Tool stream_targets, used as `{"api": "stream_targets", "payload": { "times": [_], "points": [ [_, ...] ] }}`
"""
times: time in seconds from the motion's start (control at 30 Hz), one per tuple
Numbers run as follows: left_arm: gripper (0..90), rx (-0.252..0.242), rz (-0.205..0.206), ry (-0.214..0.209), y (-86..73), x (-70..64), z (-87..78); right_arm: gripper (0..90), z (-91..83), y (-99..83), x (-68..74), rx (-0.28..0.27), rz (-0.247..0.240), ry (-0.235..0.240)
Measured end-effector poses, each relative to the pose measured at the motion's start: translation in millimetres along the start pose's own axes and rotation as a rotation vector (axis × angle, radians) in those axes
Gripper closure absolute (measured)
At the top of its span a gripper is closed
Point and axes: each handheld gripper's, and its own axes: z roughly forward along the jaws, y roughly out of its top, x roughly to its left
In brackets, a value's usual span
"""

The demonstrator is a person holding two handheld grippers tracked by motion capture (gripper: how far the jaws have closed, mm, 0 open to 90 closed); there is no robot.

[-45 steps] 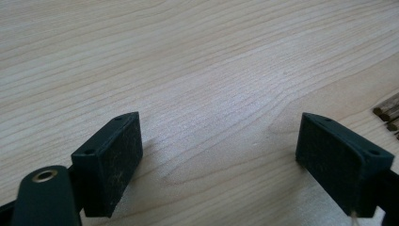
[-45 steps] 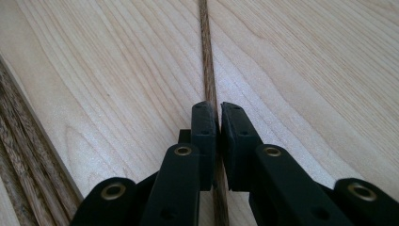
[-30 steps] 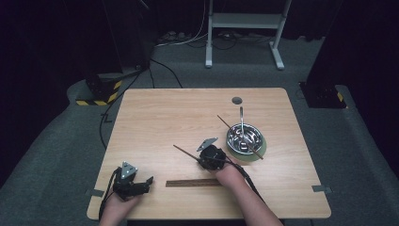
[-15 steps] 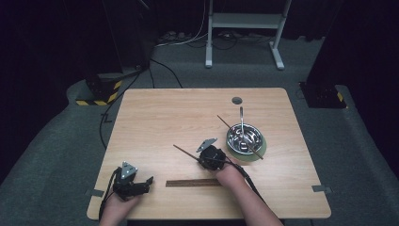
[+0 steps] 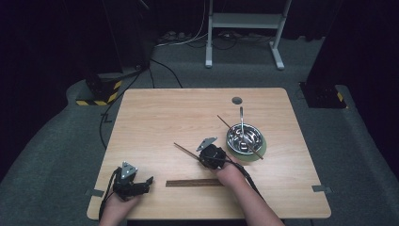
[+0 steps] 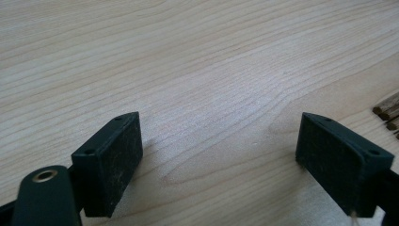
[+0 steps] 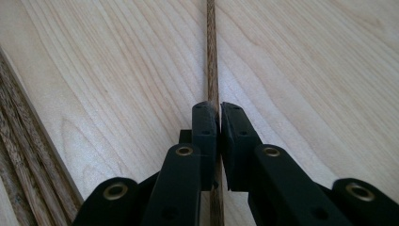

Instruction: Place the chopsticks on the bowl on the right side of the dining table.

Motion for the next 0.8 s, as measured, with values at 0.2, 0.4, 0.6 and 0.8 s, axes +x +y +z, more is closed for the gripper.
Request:
{"api": "stream_targets", "payload": {
  "times": [0.2,0.4,0.6,0.8],
  "points": [
    [15.1,0.0,-0.001,0.0,0.0,-0.1,0.0,84.5,-13.5,2.8,-1.5,-0.02,0.001,-0.023],
    [15.1,0.0,0.0,0.0,0.0,0.0,0.0,84.5,-26.6,1.1,-5.8,-0.029,0.0,-0.039],
    [15.0,-0.001,-0.01,0.0,-0.2,-0.7,0.1,84.5,-43.5,-1.5,-13.8,-0.04,0.033,-0.072],
    [15.1,-0.001,-0.01,-0.001,-0.2,-0.6,0.1,84.5,-62.4,-8.6,-27.2,-0.053,0.065,-0.105]
  ]
}}
